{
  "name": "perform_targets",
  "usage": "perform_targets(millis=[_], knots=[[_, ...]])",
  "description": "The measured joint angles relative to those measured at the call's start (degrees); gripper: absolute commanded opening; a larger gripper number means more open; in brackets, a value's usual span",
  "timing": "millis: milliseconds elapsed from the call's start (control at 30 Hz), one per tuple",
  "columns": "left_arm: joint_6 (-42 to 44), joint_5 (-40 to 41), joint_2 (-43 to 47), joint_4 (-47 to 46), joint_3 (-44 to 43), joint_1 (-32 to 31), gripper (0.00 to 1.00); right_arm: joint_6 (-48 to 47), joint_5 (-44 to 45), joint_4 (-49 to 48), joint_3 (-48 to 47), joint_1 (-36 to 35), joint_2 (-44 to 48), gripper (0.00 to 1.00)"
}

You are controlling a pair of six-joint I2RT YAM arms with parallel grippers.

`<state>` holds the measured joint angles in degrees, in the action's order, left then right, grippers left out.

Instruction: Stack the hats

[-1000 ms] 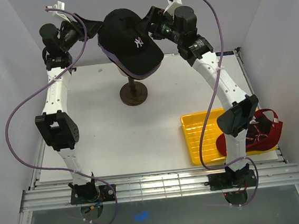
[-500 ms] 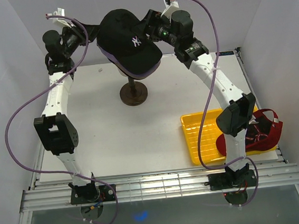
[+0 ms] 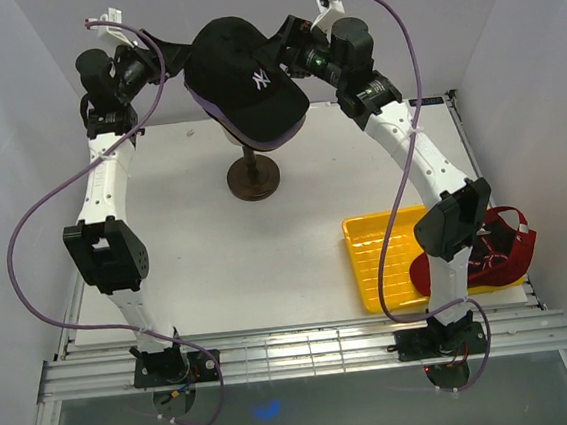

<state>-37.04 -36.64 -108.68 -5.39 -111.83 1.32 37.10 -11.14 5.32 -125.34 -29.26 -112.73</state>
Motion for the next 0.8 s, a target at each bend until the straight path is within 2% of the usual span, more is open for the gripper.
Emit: perform_targets(millis=[300,533,667,800], knots=[[0.15,-0.87,0.04,1.53,-4.28,0.15,0.78,2.08,-2.78,-4.11,1.77,0.42,3.32,0.91],[-0.31,-0.74,2.23,1.77,-3.56,2.51,0.79,3.19,-2.36,-4.46,4.74,1.57,8.66,0.92],[-1.01,-0.59,5.79,1.55,-2.21,4.66,0.79,3.37,-0.42,-1.11,8.66,3.26,13.70,0.91],[-2.27,-0.61,10.16,1.33,-0.90,6.12,0.79,3.67,3.13,6.45,14.62,4.57,21.57,0.90]])
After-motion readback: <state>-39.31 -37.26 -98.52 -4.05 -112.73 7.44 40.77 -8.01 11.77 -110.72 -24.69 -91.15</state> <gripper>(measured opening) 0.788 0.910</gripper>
